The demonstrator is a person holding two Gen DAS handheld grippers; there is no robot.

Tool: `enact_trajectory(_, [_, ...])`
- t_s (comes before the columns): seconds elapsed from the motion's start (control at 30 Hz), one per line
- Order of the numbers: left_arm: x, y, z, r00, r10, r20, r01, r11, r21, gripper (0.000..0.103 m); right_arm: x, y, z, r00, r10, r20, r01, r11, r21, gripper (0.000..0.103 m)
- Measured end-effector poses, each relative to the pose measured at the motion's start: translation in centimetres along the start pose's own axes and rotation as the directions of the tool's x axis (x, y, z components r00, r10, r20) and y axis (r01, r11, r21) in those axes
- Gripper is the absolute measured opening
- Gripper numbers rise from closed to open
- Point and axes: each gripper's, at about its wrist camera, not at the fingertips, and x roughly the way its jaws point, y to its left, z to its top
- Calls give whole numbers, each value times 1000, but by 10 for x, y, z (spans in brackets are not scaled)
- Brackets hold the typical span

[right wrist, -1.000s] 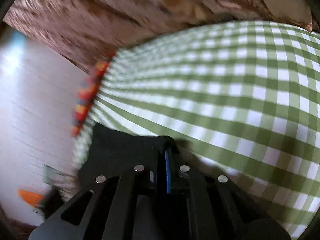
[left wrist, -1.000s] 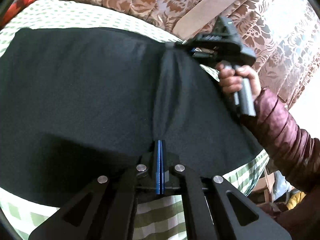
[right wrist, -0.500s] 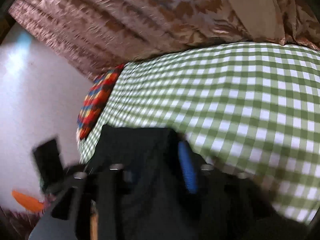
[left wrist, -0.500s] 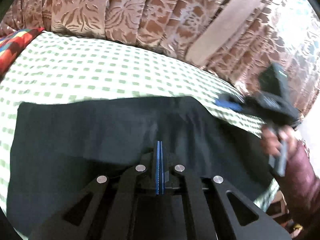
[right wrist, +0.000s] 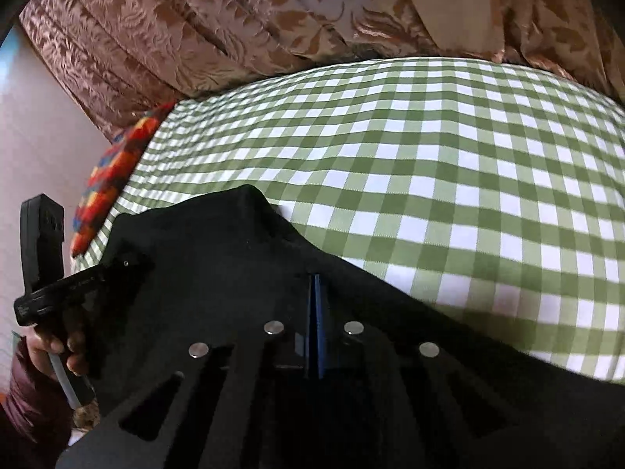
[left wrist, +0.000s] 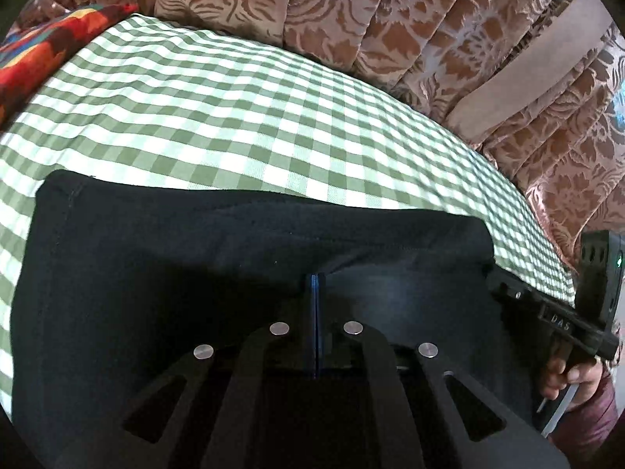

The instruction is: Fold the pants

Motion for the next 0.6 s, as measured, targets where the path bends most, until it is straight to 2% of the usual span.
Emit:
enact_trajectory(0.03, [-5, -1, -1, 1000, -7, 9, 7, 1000, -6, 2, -3, 0, 0, 1000, 8, 4, -8, 1000, 7, 5])
enact_trajectory(0.1, [-24, 0, -4, 999, -26, 44, 27, 999, -31, 13, -15, 1, -2, 1000, 24, 12, -25, 999, 23, 17])
enact_trajectory(0.13, [-33, 2, -6, 997, -37, 65, 40, 998, -54, 26, -21, 4, -3, 999, 36, 19, -37, 999, 26, 32])
enact_trajectory(0.17, [-48, 10, -10, 994, -51, 94, 60, 994, -93, 35, -28, 8, -6, 999, 44, 30, -45, 999, 25, 39])
enact_trajectory(0.23, [-72, 27, -18, 988, -63, 138, 85, 984, -159, 36, -41, 18, -13, 997, 46, 54, -47, 999, 12, 41])
enact_trajectory(0.37, [-127, 83, -51, 976, -39, 213, 107, 942, -318, 36, -61, 29, -31, 994, 80, 79, -82, 997, 11, 41])
enact_trajectory(0.43, [-147, 108, -72, 974, 3, 226, 87, 917, -388, 36, -68, 34, -44, 992, 102, 77, -104, 994, 14, 41])
enact_trajectory(0.6, [-167, 142, -113, 976, 26, 215, 87, 863, -498, 36, -71, 48, -73, 989, 136, 54, -136, 991, 3, 46])
